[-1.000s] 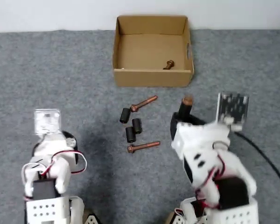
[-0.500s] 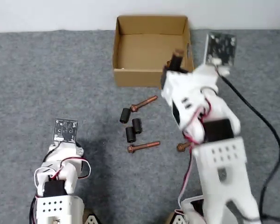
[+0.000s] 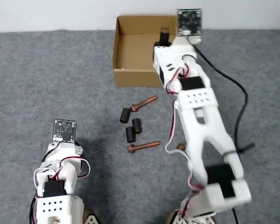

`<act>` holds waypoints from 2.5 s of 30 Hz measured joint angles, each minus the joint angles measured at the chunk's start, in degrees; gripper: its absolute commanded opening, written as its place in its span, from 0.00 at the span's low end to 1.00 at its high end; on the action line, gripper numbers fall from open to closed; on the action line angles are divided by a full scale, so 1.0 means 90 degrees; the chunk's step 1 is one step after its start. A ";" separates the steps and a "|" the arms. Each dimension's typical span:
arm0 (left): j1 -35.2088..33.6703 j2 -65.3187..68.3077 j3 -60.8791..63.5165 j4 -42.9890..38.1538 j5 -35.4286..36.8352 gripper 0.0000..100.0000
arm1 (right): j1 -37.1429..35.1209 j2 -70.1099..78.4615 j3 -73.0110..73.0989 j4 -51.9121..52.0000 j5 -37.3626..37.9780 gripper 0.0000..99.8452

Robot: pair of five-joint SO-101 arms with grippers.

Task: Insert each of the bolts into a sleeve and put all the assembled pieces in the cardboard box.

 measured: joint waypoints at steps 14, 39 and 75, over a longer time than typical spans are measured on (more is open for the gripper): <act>0.0000 0.0000 0.0000 0.0000 -0.0020 0.00 | -0.0010 0.3468 -0.2413 0.0361 0.1641 0.05; 0.0000 0.0000 0.0000 0.0000 -0.0020 0.00 | -0.0381 0.2755 -0.4210 0.5519 0.1709 0.01; -0.0254 0.0000 0.0000 0.0000 -0.0029 0.00 | -0.2051 0.3692 -0.4298 0.8186 -0.0967 0.17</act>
